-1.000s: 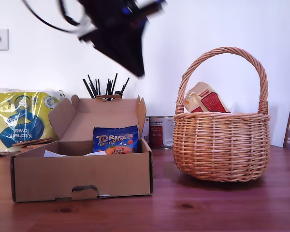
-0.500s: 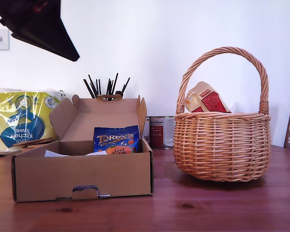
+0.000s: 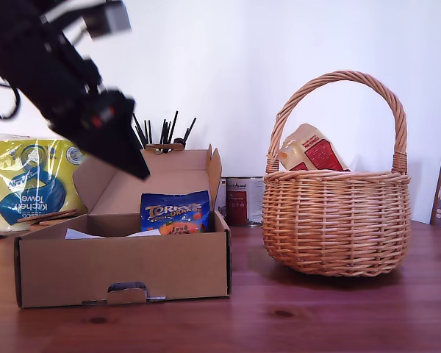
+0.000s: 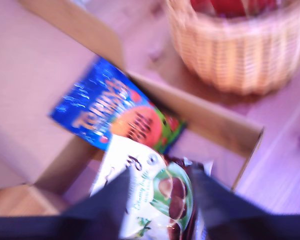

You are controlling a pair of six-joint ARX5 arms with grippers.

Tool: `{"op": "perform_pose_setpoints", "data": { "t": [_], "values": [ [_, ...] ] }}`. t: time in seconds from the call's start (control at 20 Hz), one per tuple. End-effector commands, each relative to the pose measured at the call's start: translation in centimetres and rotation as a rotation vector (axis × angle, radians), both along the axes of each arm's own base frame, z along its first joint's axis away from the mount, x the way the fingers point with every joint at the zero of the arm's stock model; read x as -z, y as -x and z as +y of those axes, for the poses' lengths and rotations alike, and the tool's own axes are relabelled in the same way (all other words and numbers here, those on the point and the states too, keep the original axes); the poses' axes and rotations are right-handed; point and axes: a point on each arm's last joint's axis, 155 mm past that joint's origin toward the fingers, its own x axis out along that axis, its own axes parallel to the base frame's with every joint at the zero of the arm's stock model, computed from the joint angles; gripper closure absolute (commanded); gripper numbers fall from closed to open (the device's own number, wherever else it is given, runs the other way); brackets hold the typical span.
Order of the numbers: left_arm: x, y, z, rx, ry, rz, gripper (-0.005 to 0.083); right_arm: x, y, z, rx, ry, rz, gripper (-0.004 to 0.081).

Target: Move the bags of Easter eggs from the cardboard box on the left into the woven basket on the right side.

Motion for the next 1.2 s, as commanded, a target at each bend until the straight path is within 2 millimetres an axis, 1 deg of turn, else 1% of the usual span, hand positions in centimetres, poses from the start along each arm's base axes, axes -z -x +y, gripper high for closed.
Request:
{"op": "perform_pose_setpoints", "data": {
  "t": [0.0,0.05,0.15,0.2,0.35,0.45,0.6,0.8,0.9,0.95,1.0,1.05,1.15],
  "values": [
    [2.0,-0.7,0.0,0.031,-0.028,0.018,0.0011,-0.1,0.0,0.0,-0.005,0.003,-0.008,0.0782],
    [3.2,-0.9,0.1,0.043,-0.039,0.046,0.0011,-0.1,0.0,0.0,-0.005,0.003,-0.008,0.0782],
    [5.7,-1.1,0.7,0.036,-0.063,0.125,0.0011,-0.1,0.0,0.1,-0.005,0.003,-0.008,0.0782],
    [6.7,-1.4,1.1,0.022,-0.078,0.153,0.0011,-0.1,0.0,0.0,-0.005,0.003,-0.008,0.0782],
    [8.5,-2.1,2.1,-0.01,-0.13,0.207,0.0011,-0.1,0.0,0.1,-0.005,0.003,-0.009,0.0782],
    [9.5,-2.2,2.5,-0.005,-0.165,0.242,0.0011,-0.1,0.0,0.1,-0.005,0.003,-0.009,0.0782],
    [11.7,-0.9,2.6,0.015,-0.191,0.349,0.0011,-0.1,0.0,0.1,-0.005,0.003,-0.009,0.0782],
    [14.7,0.4,3.1,0.013,-0.229,0.448,0.0011,-0.1,0.0,0.0,-0.004,0.003,-0.009,0.0782],
    [15.2,0.8,3.3,0.012,-0.237,0.468,0.0014,-0.1,0.0,0.1,-0.004,0.002,-0.01,0.0782],
    [15.2,0.7,3.3,0.01,-0.238,0.464,0.0037,-0.1,0.0,0.1,-0.005,0.003,-0.01,0.0782],
    [15.0,0.6,3.3,0.009,-0.237,0.461,0.0099,-0.1,0.0,0.1,-0.005,0.003,-0.009,0.0782],
    [14.8,0.5,3.2,0.007,-0.236,0.462,0.0196,-0.1,0.0,0.1,-0.005,0.003,-0.009,0.0782],
    [14.5,0.6,3.1,-0.004,-0.235,0.48,0.0457,-0.1,0.0,0.1,-0.005,0.003,-0.009,0.0782]
  ]
}}
